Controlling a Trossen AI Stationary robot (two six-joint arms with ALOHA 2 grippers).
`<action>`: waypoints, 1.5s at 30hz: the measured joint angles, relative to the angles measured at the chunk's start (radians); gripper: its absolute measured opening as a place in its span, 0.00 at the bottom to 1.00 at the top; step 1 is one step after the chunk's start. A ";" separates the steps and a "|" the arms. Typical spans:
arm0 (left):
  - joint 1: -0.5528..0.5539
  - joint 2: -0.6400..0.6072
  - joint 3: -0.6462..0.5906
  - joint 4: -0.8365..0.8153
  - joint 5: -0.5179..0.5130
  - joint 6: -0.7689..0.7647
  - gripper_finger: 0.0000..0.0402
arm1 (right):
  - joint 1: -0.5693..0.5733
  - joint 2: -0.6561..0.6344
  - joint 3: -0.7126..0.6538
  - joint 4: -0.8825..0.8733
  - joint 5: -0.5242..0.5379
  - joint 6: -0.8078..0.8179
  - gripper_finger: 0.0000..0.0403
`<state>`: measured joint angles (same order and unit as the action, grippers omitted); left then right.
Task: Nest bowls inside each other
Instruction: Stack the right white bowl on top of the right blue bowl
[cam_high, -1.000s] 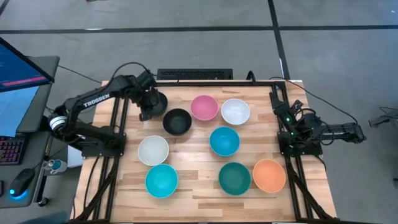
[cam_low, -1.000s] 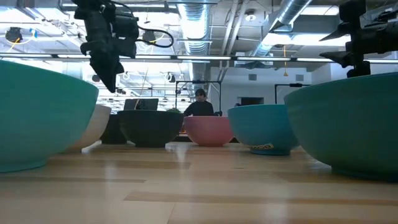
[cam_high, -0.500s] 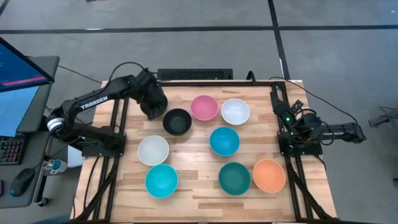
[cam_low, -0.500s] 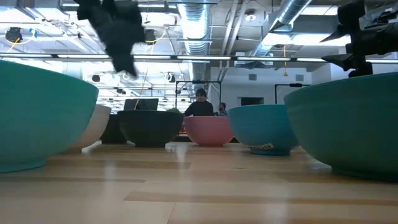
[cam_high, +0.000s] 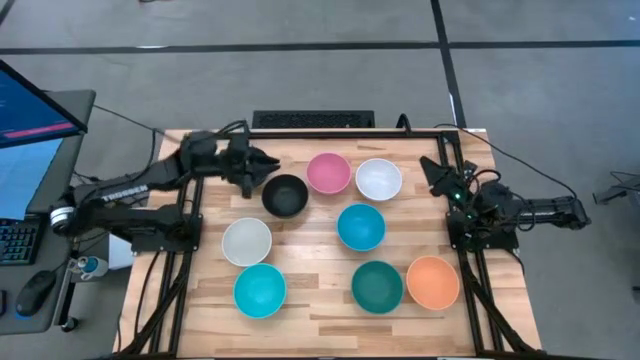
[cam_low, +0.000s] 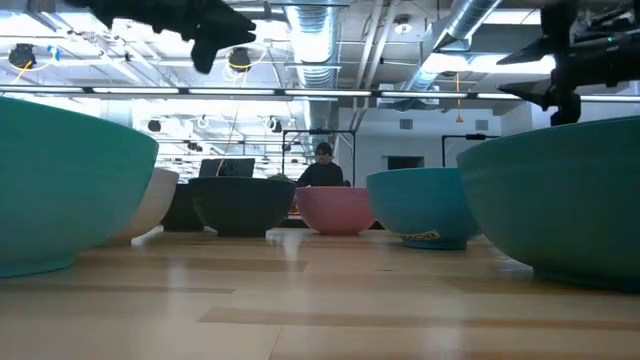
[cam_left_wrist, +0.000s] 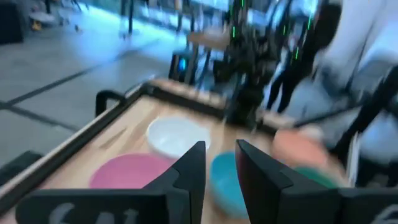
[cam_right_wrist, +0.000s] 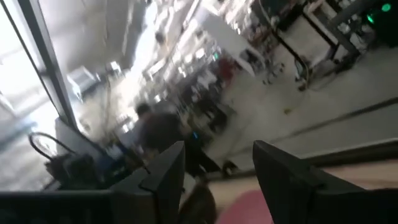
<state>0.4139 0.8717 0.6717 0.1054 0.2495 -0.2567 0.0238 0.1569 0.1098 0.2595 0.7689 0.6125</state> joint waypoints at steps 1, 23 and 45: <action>-0.014 -0.023 -0.049 0.056 -0.026 -0.038 0.19 | -0.002 0.022 0.028 -0.038 -0.014 0.001 0.53; -0.100 -0.126 -0.188 0.061 -0.222 -0.103 0.19 | -0.383 0.876 0.617 -1.027 -0.565 0.161 0.53; -0.099 -0.125 -0.188 -0.009 -0.261 -0.062 0.19 | -0.536 1.084 0.605 -0.948 -0.686 0.157 0.53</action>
<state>0.3145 0.7464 0.4839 0.0964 -0.0118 -0.3183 -0.5121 1.2406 0.7151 -0.6889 0.0826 0.7697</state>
